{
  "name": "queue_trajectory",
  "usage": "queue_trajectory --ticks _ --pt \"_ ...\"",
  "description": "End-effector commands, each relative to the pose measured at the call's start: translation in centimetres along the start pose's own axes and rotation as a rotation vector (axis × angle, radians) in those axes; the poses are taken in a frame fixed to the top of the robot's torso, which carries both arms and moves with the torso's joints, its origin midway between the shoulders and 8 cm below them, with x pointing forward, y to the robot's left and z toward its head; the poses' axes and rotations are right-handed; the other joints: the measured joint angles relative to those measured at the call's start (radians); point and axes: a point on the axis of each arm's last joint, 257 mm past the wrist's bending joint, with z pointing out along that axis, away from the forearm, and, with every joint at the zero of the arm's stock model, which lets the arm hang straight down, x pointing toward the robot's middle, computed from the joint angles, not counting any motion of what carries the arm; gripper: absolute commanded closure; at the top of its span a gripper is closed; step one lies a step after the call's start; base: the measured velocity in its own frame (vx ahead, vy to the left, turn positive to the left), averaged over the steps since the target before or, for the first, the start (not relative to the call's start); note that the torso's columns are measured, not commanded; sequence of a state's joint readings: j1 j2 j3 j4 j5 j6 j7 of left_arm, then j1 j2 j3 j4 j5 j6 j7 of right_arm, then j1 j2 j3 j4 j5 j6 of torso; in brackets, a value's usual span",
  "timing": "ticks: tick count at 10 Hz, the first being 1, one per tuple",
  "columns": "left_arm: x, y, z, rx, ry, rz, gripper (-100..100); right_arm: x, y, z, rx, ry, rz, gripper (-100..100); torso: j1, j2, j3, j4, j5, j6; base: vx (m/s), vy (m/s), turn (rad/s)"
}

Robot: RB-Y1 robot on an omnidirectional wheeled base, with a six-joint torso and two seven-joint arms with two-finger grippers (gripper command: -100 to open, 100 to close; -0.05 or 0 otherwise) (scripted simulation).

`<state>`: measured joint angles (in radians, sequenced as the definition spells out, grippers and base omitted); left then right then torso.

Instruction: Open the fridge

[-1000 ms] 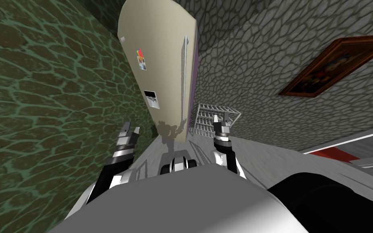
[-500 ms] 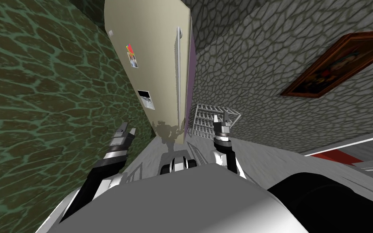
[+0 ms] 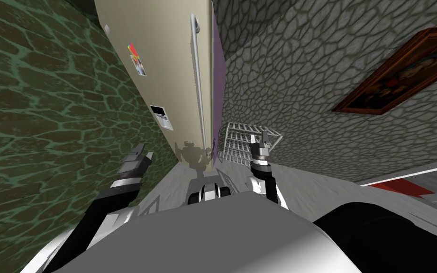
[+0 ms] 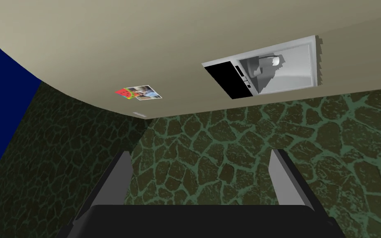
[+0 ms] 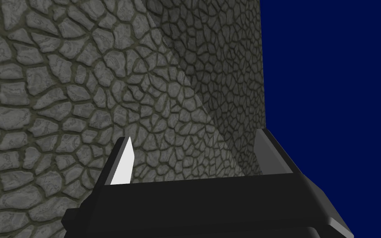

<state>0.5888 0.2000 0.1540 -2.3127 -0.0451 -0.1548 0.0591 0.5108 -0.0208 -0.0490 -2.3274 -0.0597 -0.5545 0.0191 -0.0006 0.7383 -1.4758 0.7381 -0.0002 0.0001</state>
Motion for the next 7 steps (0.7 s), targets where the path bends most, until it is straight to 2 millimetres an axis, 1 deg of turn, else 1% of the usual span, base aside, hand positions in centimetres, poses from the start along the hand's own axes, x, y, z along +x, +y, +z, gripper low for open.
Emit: queue_trajectory --ticks 1,4,7 --pt "-1.7 0.8 -0.5 -0.056 -0.019 0.025 -100 0.0 0.0 0.0 0.000 0.000 0.000 0 -0.002 0.000 0.000 0.000 0.000 0.000 0.107 -0.181 0.002" --pt "-3.8 2.0 -1.0 -0.128 -0.042 0.057 -100 0.0 0.0 0.0 0.000 0.000 0.000 0 0.003 0.000 0.000 0.000 0.001 0.000 0.107 -0.152 -0.002" --pt "-6.0 3.6 -1.8 -0.211 -0.061 0.096 -100 0.0 0.0 0.0 0.000 0.000 0.000 0 -0.001 -0.002 -0.001 -0.001 0.000 0.000 0.136 -0.182 0.000"
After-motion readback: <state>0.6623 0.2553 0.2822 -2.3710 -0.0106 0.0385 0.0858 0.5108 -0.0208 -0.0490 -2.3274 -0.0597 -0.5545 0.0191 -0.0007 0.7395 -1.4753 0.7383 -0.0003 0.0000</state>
